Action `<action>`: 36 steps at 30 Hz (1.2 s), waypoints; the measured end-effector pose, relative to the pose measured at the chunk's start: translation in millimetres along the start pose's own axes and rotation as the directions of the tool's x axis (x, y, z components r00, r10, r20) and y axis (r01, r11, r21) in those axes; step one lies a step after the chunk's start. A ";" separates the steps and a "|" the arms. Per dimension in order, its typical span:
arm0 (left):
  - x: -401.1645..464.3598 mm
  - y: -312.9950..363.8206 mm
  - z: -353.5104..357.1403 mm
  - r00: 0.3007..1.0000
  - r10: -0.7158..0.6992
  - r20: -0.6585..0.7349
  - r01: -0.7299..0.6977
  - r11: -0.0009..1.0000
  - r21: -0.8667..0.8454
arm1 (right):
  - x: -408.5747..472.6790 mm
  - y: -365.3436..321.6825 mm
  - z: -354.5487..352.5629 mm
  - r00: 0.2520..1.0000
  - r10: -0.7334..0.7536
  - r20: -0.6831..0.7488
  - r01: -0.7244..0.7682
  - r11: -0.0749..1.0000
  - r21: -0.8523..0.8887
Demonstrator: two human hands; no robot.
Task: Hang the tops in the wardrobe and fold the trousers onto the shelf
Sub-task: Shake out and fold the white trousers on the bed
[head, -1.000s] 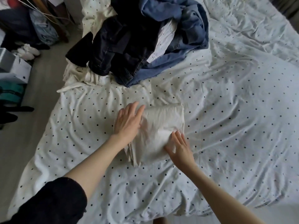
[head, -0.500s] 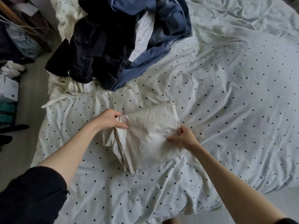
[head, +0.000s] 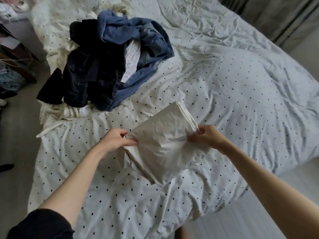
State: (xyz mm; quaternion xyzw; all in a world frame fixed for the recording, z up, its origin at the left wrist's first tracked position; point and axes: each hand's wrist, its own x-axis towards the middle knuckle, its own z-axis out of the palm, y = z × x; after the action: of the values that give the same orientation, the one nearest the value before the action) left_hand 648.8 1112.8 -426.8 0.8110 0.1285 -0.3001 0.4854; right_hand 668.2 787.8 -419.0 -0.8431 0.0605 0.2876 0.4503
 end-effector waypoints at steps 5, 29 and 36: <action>-16.7 64.1 53.1 0.981 0.154 0.114 -0.154 0.988 -0.012 | -79.6 7.2 -67.7 0.988 -0.027 -0.153 0.021 0.999 -0.037; -201.5 435.8 733.0 0.064 0.286 0.956 -0.850 0.518 -0.098 | -655.0 328.1 -308.4 0.051 0.689 -0.723 -0.284 0.704 0.651; -307.3 522.8 913.7 -0.293 0.192 0.937 -0.843 0.411 -0.348 | -779.8 364.4 -358.2 -0.321 0.708 -0.628 -0.202 0.597 0.776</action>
State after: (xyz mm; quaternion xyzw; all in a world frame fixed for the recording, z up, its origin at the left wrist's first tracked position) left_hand 337.4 89.3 -186.1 0.4272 -0.7093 -0.4836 0.2838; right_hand 45.7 166.9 -108.7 -0.5624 0.7476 -0.2579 0.2412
